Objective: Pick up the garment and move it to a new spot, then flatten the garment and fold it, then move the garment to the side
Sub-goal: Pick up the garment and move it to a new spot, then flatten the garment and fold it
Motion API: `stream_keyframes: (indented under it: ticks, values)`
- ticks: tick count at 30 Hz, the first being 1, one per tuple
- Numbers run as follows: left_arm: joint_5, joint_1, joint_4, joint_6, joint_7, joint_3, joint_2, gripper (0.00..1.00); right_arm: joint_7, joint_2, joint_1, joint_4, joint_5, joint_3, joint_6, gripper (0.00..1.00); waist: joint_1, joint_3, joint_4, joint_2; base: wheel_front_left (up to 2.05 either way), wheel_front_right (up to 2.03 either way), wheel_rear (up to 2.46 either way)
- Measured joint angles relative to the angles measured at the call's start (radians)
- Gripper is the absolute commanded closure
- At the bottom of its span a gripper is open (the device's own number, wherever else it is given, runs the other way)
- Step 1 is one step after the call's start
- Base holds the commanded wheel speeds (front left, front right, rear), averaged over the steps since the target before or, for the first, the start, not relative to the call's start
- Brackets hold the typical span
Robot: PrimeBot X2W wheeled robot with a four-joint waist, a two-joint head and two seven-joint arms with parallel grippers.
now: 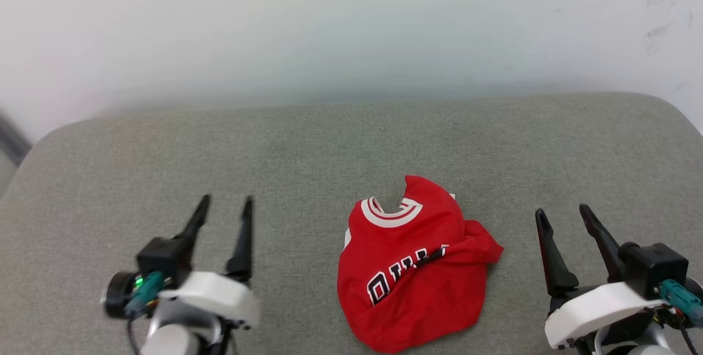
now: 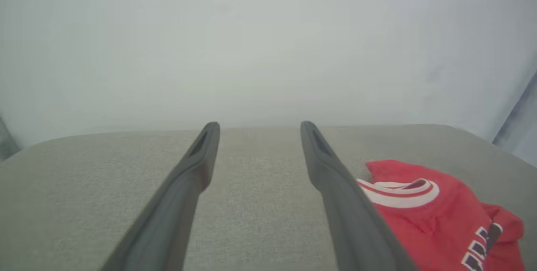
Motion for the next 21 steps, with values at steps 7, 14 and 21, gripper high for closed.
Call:
stream_keyframes:
  ticks: [7, 14, 21]
  values:
    - [-0.010, 0.111, -0.022, 0.030, 0.000, 0.090, 0.067, 0.00, 0.010, 0.000, 0.028, -0.013, 0.004, -0.004, 0.000, 0.00, 0.0000, -0.017, 0.008, 0.0000, 0.00, 0.00, 0.00]
    - [-0.017, 0.150, -0.051, 0.037, -0.002, 0.097, 0.076, 0.00, 0.021, 0.000, 0.031, -0.025, 0.004, -0.007, 0.000, 0.00, 0.0000, -0.020, 0.008, 0.0000, 0.00, 0.00, 0.00]
    - [-0.018, 0.146, -0.056, 0.034, 0.006, 0.080, 0.073, 0.00, 0.027, 0.000, 0.031, -0.031, 0.003, -0.006, 0.000, 0.00, 0.0000, -0.009, 0.008, 0.0000, 0.00, 0.00, 0.00]
